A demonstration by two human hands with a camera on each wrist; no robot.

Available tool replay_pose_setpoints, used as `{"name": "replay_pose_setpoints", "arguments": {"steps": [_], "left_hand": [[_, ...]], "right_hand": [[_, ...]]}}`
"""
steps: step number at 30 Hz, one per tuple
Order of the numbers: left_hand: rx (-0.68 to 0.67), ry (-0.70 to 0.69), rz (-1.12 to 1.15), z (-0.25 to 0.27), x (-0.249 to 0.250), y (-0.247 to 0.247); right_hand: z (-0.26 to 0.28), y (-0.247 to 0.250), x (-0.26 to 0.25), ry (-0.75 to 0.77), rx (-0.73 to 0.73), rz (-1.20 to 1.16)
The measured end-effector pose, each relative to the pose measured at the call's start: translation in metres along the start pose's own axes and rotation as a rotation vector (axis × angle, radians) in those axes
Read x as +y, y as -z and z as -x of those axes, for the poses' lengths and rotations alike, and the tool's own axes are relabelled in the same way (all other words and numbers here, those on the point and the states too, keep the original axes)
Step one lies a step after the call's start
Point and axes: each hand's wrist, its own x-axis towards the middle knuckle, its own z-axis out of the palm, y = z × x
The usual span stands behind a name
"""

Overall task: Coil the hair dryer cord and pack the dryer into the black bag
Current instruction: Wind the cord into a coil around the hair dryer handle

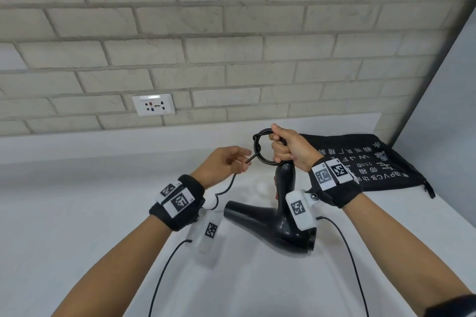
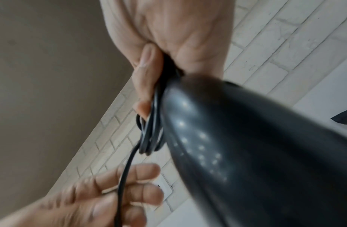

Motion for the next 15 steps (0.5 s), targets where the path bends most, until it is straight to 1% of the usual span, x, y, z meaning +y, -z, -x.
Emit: {"name": "replay_pose_setpoints", "arguments": {"steps": [3,6,9,15], "left_hand": [[0.054,0.006,-0.145,0.010,-0.025,-0.003],[0.073,0.074,-0.427,0.022,-0.058,0.003],[0.086,0.126,-0.642,0.033,-0.085,0.006],[-0.054,0.207,-0.909,0.027,-0.114,-0.005]], "right_hand": [[-0.001,0.002,0.001,0.010,0.020,-0.006],[-0.002,0.003,0.002,0.007,0.026,-0.010],[-0.003,0.005,0.002,0.001,0.037,-0.019],[-0.004,0.007,0.002,-0.002,0.043,-0.025]]}}
